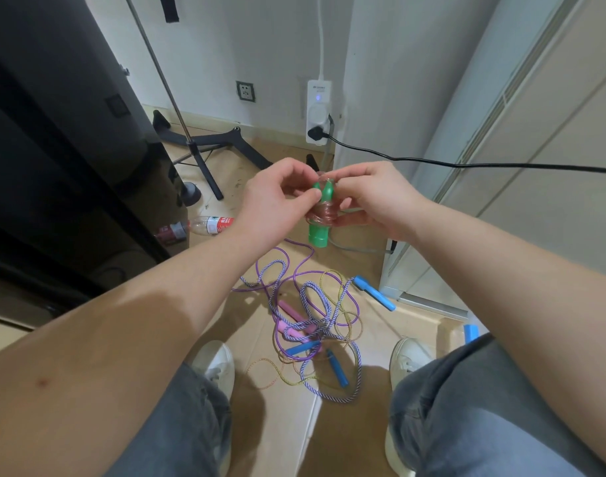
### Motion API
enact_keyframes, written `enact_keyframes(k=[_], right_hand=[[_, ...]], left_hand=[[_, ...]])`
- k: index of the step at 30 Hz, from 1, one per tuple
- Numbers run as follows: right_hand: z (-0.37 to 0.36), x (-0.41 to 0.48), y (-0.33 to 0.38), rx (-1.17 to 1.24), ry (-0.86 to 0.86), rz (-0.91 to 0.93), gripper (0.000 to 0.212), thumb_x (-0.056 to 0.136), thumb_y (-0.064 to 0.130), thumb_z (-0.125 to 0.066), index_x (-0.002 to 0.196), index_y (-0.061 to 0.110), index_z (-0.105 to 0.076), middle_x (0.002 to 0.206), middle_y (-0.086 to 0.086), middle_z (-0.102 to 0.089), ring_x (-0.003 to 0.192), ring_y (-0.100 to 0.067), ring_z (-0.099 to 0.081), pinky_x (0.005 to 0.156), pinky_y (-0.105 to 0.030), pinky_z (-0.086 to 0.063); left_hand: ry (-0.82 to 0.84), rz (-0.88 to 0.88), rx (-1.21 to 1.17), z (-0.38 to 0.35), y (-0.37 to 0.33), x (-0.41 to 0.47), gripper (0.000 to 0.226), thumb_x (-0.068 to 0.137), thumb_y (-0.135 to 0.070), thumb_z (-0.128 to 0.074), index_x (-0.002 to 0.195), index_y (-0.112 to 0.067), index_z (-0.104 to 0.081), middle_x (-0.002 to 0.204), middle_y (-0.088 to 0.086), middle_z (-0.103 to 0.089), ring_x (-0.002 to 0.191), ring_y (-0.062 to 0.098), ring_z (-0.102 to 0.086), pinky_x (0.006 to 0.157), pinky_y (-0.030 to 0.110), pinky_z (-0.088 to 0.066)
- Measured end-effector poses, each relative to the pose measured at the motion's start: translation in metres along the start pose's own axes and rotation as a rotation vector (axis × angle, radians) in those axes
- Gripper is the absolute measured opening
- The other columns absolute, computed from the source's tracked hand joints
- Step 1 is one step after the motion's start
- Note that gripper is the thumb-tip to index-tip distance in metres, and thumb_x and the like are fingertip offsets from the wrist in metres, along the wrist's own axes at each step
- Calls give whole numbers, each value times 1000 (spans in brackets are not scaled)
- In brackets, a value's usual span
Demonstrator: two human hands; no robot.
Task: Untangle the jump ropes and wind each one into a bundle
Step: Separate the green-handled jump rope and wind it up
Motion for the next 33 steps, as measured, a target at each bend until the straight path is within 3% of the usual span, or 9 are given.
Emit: enact_keyframes(k=[6,13,17,21,25,27,30,33], right_hand=[[3,3,-2,-3,-6,23,20,88,-5,-56,91,3,-75,89,-26,-64,85,-34,-66,72,-46,-62],[3,-3,5,-26,20,110,28,87,-8,-57,92,9,-78,88,-19,-74,80,-23,-74,67,-34,-60],[0,-4,4,-236,73,150,44,85,-7,-52,87,26,-81,90,-10,-78,90,-25,-75,82,-41,-62],[0,-6,4,-452,105,150,44,90,-2,-49,93,30,-79,94,-10,-77,94,-28,-74,88,-46,-60],[4,-4,6,-523,54,126,43,88,1,-49,80,33,-78,87,-7,-77,88,-26,-74,84,-42,-62],[5,-3,8,-581,32,131,40,82,4,-49,77,31,-78,76,1,-76,78,-18,-73,80,-38,-62],[5,-5,14,-663,16,162,39,80,3,-48,85,28,-78,67,12,-72,60,4,-62,66,-19,-49],[3,-8,16,-686,28,178,39,84,4,-49,86,30,-78,62,17,-69,55,7,-59,56,-12,-42]], left_hand=[[-42,-4,30,-1,-2,1,22,79,-16,-78,90,-34,-73,87,-8,-75,82,6,-70,84,24,-57],[-42,14,19,0,1,3,22,80,-22,-75,101,-30,-79,91,-15,-76,88,0,-71,90,31,-57],[-5,-26,107,1,1,1,17,84,-21,-74,98,-30,-79,92,-15,-76,85,-3,-70,89,28,-57],[56,-89,205,1,3,1,16,86,-22,-74,100,-27,-80,95,-12,-75,87,-1,-69,89,31,-56],[157,-130,227,-1,4,3,17,91,-20,-68,103,-22,-79,96,-7,-74,87,8,-69,84,39,-58],[169,-125,210,0,1,4,12,89,-19,-71,97,-19,-79,91,-2,-75,82,14,-71,81,41,-59],[136,-26,70,4,-4,5,6,83,-15,-79,88,-13,-77,81,5,-76,71,22,-71,76,41,-61],[110,45,27,4,-2,3,7,81,-16,-80,87,-12,-78,81,5,-76,72,19,-72,73,36,-62]])
Point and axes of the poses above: each hand's wrist, its own x-axis towards the middle knuckle, its own z-axis out of the back of the hand, y = z × x, the point moved 5 cm from there along x, towards the middle knuckle
